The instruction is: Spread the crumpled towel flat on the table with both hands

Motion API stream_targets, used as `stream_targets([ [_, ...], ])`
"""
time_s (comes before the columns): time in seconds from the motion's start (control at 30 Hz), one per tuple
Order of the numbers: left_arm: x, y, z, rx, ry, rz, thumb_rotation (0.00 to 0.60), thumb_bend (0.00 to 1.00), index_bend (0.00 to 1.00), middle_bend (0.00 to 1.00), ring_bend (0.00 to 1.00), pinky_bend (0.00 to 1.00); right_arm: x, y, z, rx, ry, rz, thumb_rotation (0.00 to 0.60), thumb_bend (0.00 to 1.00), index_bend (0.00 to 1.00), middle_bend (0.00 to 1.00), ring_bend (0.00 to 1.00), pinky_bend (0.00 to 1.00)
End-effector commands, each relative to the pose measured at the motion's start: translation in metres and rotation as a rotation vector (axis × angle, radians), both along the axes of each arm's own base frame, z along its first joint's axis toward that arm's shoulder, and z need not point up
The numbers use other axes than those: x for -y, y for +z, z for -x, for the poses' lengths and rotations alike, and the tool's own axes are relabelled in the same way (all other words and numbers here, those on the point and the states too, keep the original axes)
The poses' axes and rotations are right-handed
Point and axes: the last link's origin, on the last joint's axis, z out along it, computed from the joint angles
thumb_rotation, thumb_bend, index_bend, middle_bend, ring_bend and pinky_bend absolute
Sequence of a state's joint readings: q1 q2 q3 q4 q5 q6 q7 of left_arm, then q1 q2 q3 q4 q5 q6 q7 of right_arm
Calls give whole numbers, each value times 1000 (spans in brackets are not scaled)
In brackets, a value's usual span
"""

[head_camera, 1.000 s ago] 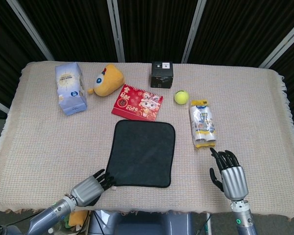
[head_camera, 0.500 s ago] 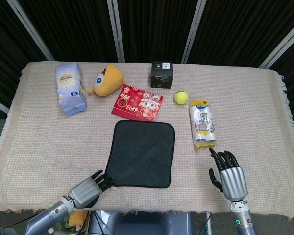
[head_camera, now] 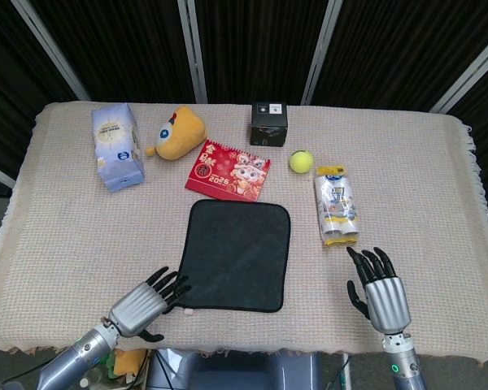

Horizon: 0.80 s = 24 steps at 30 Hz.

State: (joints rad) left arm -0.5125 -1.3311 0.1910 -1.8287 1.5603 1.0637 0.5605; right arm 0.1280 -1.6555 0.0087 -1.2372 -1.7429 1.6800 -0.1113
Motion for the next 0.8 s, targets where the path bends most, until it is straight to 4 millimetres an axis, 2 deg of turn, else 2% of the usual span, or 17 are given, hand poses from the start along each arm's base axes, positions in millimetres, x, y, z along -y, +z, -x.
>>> stream_targets([
  [0.03, -5, 17, -3, 154, 70, -126, 600, 43, 0, 0, 0, 0, -1, 0, 1, -10, -3, -4, 600, 517, 94, 273, 201, 137],
  [0.13, -6, 27, 4, 210, 131, -196, 600, 38, 0, 0, 0, 0, -1, 1, 4, -27, -17, -15, 600, 489, 66, 235, 167, 117],
  [0.27, -6, 43, 15, 250, 175, -322, 600, 25, 0, 0, 0, 0, -3, 2, 11, -66, -38, -47, 600, 430, 2, 132, 77, 58],
  [0.47, -2, 70, 45, 264, 233, -482, 600, 6, 0, 0, 0, 0, -6, 15, 25, -116, -97, -70, 600, 384, 0, 26, 2, 10],
  [0.63, 3, 92, 81, 261, 280, -582, 600, 0, 0, 0, 0, 0, -5, 35, 34, -117, -142, -45, 600, 369, 0, 0, 0, 0],
  [0.8, 8, 109, 105, 240, 316, -628, 600, 0, 0, 0, 0, 0, -6, 48, 35, -66, -152, -43, 600, 367, 0, 0, 0, 0],
])
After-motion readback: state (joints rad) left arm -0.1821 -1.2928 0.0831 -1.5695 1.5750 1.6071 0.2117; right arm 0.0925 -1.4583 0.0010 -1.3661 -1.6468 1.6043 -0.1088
